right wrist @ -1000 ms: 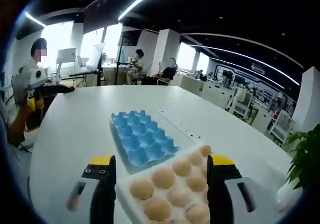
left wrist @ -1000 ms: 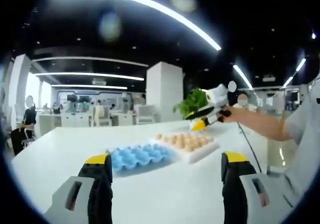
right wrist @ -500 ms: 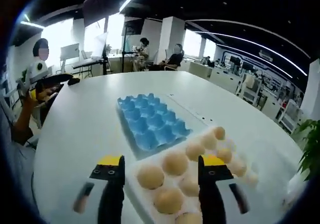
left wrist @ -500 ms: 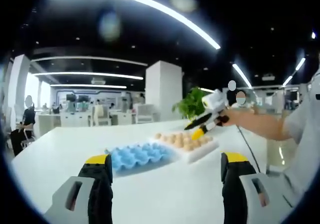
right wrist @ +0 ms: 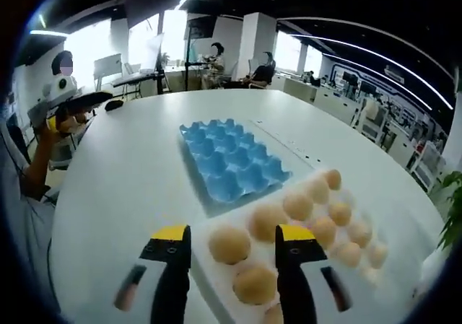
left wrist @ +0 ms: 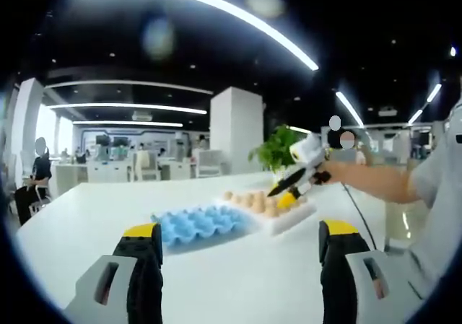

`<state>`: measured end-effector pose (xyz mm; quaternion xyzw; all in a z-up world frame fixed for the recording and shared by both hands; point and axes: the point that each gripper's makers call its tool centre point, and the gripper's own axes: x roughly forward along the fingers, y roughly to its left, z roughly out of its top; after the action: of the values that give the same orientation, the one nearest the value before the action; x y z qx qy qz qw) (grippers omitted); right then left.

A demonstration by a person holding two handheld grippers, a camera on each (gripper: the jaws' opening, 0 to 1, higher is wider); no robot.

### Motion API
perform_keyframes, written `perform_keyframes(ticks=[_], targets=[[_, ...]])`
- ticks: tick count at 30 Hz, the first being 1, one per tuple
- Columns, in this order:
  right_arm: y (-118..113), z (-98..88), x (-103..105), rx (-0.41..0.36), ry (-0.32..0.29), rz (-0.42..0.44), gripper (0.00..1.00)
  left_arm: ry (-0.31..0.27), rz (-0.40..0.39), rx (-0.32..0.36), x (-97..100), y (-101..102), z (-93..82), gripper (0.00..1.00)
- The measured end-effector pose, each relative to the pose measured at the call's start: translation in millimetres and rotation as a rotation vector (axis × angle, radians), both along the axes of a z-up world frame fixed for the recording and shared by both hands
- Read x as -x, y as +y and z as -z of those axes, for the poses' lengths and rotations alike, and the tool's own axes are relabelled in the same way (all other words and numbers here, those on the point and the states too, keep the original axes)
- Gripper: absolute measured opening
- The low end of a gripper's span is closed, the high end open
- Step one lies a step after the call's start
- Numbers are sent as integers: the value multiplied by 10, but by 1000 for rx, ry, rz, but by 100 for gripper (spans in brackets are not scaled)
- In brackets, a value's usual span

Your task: Pick up the eggs on the table and place them into the egg tray on the table

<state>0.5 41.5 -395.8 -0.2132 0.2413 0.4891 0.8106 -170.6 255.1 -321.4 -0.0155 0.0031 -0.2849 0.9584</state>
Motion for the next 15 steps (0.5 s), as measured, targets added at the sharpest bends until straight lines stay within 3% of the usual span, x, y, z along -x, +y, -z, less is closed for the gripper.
perform_keyframes(ticks=[15], targets=[[12,180,41,30,63,-4,36,5,-4,2,-12,11,20,91]])
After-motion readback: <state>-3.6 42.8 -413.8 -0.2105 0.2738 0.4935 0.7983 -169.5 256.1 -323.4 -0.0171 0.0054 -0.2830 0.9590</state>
